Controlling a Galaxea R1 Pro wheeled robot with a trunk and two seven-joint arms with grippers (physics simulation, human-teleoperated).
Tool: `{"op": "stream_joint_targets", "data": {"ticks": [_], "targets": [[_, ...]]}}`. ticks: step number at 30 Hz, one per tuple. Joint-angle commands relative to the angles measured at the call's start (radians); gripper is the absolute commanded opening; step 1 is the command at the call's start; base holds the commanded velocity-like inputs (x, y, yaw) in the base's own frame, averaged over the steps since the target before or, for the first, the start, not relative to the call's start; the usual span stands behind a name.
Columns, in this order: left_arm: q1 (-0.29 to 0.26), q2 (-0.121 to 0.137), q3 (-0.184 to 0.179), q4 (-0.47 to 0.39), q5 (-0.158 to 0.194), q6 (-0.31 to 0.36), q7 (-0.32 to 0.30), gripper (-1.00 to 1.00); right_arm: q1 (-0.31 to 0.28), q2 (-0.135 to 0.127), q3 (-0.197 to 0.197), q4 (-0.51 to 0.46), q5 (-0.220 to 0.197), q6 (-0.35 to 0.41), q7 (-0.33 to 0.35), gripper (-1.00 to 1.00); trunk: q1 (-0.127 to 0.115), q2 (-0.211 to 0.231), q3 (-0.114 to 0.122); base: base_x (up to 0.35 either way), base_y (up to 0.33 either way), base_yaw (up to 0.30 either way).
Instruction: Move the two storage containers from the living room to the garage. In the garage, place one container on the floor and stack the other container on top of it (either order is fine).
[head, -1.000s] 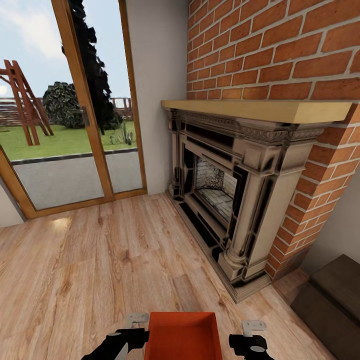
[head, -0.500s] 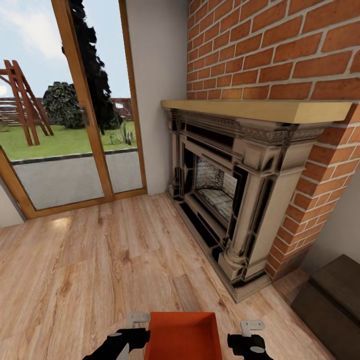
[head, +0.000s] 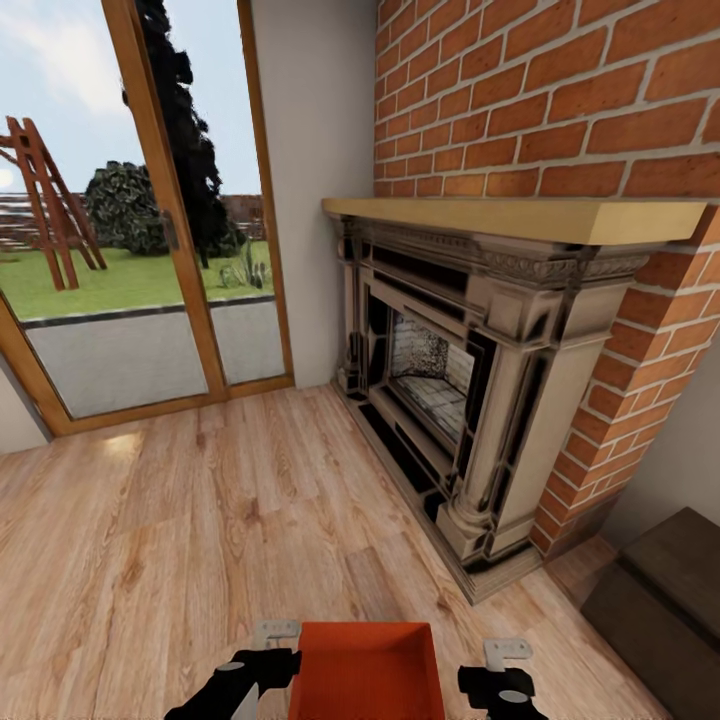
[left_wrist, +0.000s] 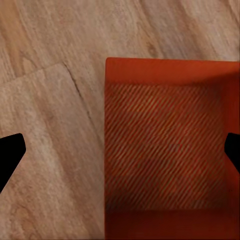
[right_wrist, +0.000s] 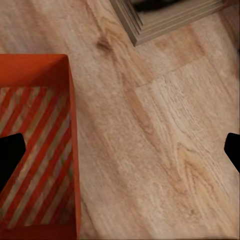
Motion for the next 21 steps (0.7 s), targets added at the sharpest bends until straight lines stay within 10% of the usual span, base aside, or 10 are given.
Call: {"op": "stream_joint_targets", "data": {"ticks": [1, 21], "targets": [[0.000, -0.001, 0.001, -0.002, -0.001, 0.006, 0.002, 1.00, -0.001, -0.001, 0.009, -0.002, -0.010, -0.001, -0.009, 1.00, 0.000, -0.001, -0.002, 0.000, 0.000, 0.000], [0.000, -0.044, -0.040, -0.007, 0.000, 0.004, 0.005, 1.00, -0.001, -0.005, 0.009, -0.004, -0.013, 0.000, -0.016, 1.00, 0.000, -0.001, -0.035, 0.000, 0.000, 0.000]]}}
